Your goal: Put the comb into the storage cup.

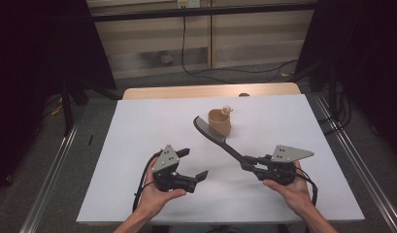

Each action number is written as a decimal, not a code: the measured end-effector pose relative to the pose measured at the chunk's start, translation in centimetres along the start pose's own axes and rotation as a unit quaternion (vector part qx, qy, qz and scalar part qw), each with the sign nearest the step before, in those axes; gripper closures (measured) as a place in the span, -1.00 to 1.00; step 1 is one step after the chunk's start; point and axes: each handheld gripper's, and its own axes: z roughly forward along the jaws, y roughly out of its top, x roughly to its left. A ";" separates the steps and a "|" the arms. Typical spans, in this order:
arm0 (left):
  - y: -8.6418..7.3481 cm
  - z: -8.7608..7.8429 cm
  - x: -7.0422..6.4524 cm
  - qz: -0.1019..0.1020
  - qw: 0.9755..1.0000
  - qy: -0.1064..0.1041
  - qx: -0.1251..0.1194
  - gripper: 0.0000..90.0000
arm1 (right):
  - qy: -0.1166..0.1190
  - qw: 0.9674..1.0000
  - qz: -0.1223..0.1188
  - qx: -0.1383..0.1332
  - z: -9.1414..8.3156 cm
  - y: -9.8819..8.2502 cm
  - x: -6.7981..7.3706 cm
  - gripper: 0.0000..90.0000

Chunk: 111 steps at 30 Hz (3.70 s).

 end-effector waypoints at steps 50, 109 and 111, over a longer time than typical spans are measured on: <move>3.7 7.1 -0.3 -0.157 0.983 -0.067 -0.067 -0.03 | -0.015 0.998 -0.017 -0.053 -0.6 0.8 0.3 0.62; 4.0 7.5 0.3 -0.258 0.952 -0.137 -0.086 0.63 | -0.005 0.998 -0.027 -0.050 0.0 0.9 0.4 0.10; 4.0 7.3 0.5 -0.254 0.954 -0.133 -0.087 0.63 | -0.007 0.998 -0.023 -0.051 0.0 0.9 0.4 -0.04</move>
